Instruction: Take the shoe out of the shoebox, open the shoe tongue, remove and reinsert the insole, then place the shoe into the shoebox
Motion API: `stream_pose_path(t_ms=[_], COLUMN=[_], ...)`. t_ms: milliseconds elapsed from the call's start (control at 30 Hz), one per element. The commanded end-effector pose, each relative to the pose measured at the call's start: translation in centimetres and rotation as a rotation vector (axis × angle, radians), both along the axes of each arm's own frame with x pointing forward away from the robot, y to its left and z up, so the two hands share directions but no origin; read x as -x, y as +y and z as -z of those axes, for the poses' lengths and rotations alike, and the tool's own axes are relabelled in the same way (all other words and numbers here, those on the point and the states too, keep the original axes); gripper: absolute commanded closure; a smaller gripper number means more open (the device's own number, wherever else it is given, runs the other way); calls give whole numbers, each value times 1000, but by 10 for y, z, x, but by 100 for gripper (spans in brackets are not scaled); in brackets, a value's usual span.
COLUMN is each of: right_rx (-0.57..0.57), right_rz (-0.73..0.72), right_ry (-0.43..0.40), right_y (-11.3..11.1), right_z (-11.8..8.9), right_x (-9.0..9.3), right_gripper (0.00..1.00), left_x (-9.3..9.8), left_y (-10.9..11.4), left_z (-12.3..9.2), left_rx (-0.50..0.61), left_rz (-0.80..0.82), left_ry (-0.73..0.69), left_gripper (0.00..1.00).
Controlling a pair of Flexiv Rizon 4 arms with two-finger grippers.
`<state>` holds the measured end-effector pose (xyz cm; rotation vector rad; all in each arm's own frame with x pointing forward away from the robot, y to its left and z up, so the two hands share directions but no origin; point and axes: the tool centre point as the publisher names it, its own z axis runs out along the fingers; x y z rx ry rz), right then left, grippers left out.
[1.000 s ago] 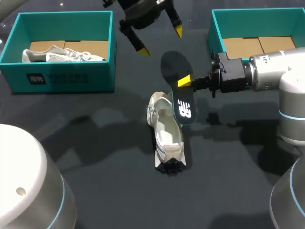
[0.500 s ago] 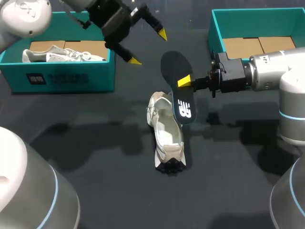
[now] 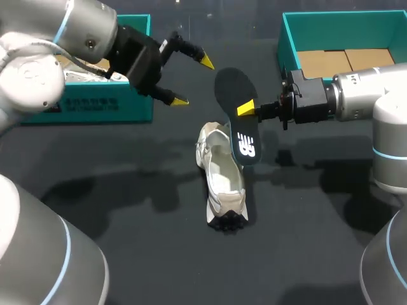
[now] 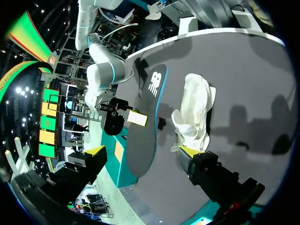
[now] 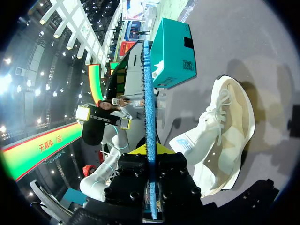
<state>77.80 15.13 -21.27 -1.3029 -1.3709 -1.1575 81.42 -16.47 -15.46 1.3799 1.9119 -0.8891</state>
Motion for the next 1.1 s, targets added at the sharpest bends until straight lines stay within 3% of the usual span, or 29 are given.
stream_pose_path(t_ms=[33,133,267,367,700,1100], right_rx=[3,3,3,3,3,-52], right_rz=[1,1,1,1,1,-3], right_ry=[0,0,0,0,0,3], right_y=[1,1,1,1,1,21], right_z=[0,0,0,0,0,-9], right_x=[1,1,1,1,1,8], right_gripper=[100,100,100,100,100,100], left_x=[5,5,10,3,-1,-17], left_y=[3,3,3,1,-3,-23], left_z=[5,5,27,46,50,52], left_rx=[331,331,453,512,530,593], left_rz=[-60,-60,-123,-100,-119,-91], left_ry=[-85,-85,-207,-238,-273,-298], left_gripper=[0,0,0,0,0,0])
